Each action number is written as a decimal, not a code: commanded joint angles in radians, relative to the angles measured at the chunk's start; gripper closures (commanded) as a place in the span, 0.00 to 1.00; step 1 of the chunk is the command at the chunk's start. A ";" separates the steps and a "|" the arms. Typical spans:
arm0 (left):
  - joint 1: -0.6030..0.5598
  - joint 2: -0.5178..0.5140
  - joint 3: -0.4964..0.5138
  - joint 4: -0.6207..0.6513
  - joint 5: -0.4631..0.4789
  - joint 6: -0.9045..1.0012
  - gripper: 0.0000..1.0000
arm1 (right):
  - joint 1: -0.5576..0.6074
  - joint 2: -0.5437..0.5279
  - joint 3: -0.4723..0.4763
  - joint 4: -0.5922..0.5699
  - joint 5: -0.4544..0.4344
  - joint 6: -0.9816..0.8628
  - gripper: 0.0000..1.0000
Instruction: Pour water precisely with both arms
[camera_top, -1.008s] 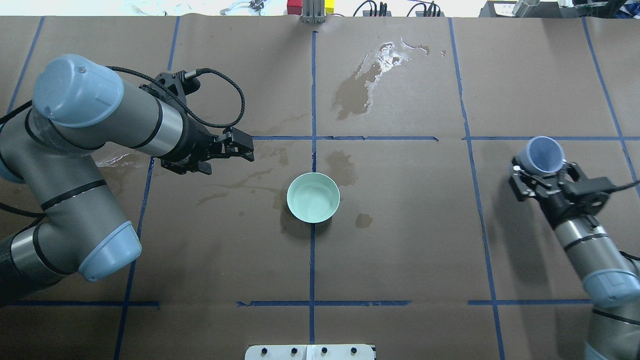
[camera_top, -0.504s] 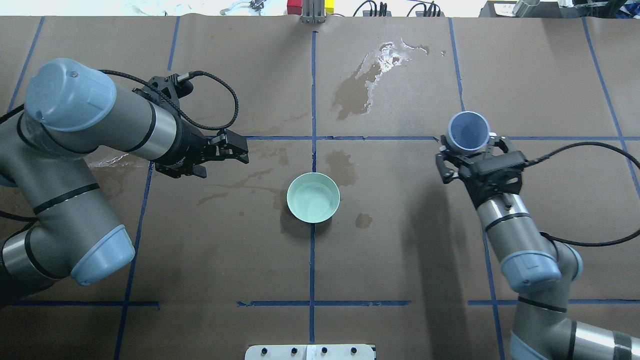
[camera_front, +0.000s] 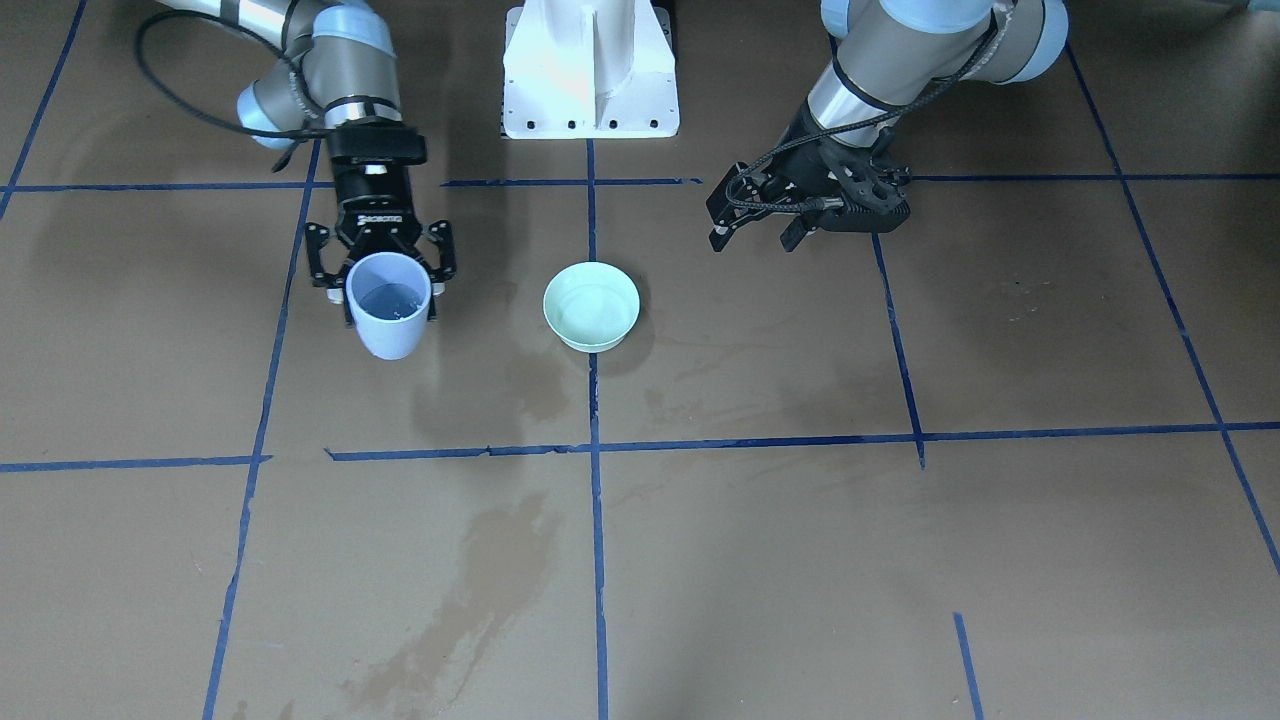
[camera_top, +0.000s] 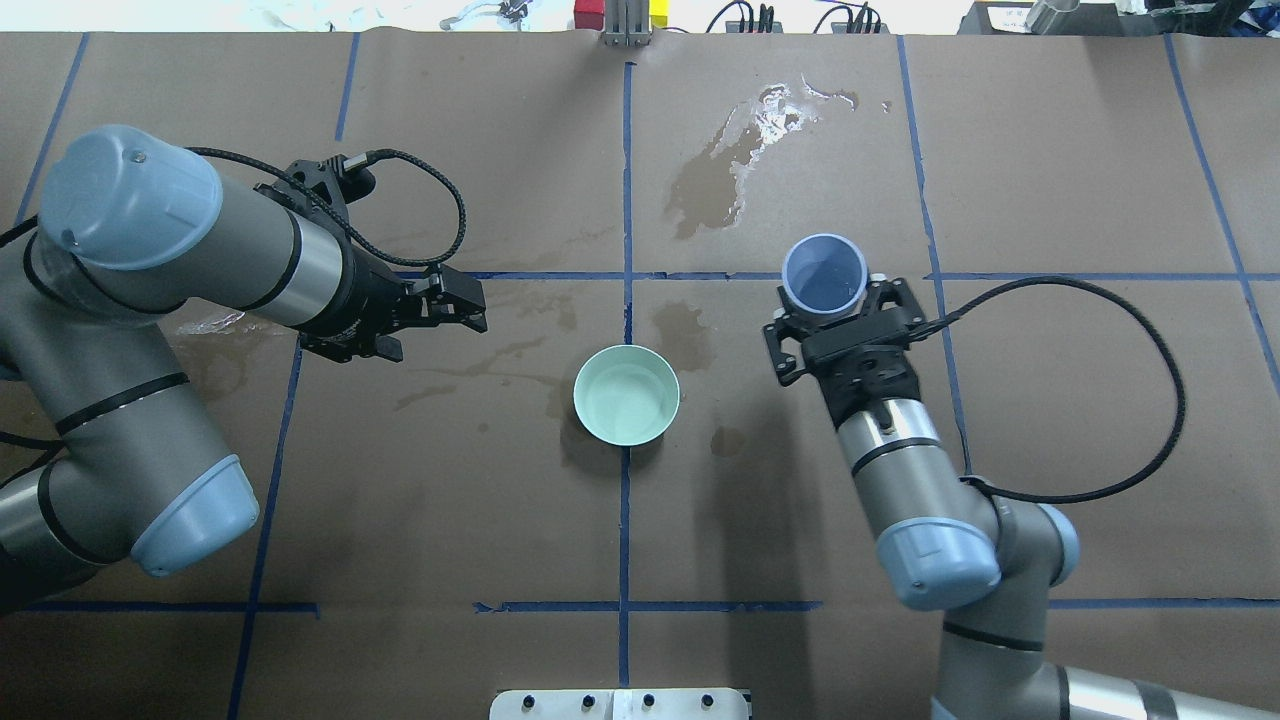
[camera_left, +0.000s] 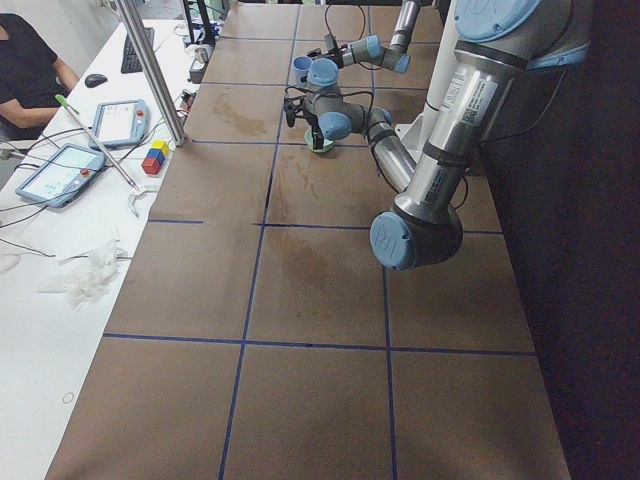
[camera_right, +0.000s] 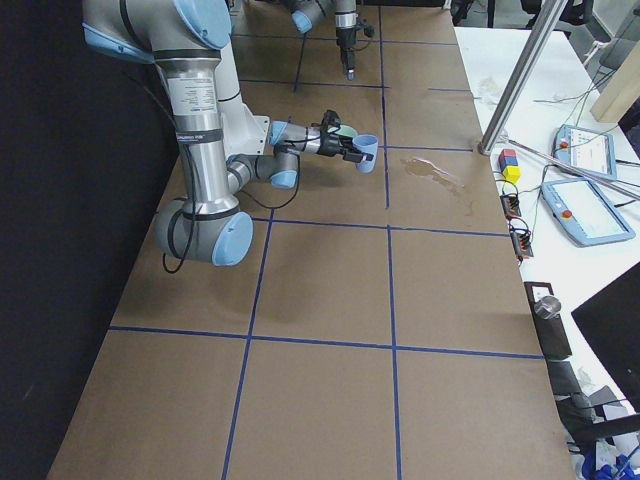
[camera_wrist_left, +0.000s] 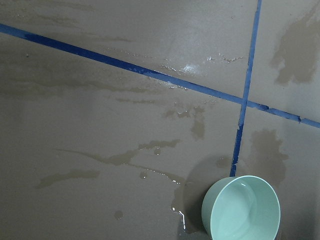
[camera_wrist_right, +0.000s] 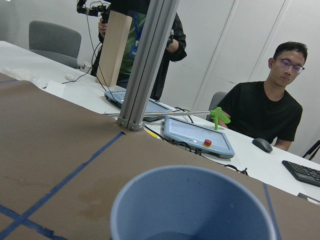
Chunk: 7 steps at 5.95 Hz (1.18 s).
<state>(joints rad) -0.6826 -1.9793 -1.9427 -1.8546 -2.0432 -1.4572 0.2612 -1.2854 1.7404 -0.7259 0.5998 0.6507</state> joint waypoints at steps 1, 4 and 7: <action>0.000 0.013 -0.001 0.000 0.000 0.000 0.00 | -0.058 0.075 -0.004 -0.085 -0.021 -0.003 0.81; 0.000 0.014 -0.007 0.000 0.002 -0.002 0.00 | -0.115 0.161 -0.013 -0.334 -0.141 -0.006 0.95; 0.006 0.020 -0.015 0.000 0.063 -0.005 0.00 | -0.119 0.156 -0.065 -0.337 -0.140 -0.086 0.95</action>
<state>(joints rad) -0.6786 -1.9594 -1.9567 -1.8546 -1.9893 -1.4614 0.1411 -1.1296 1.7041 -1.0600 0.4606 0.5973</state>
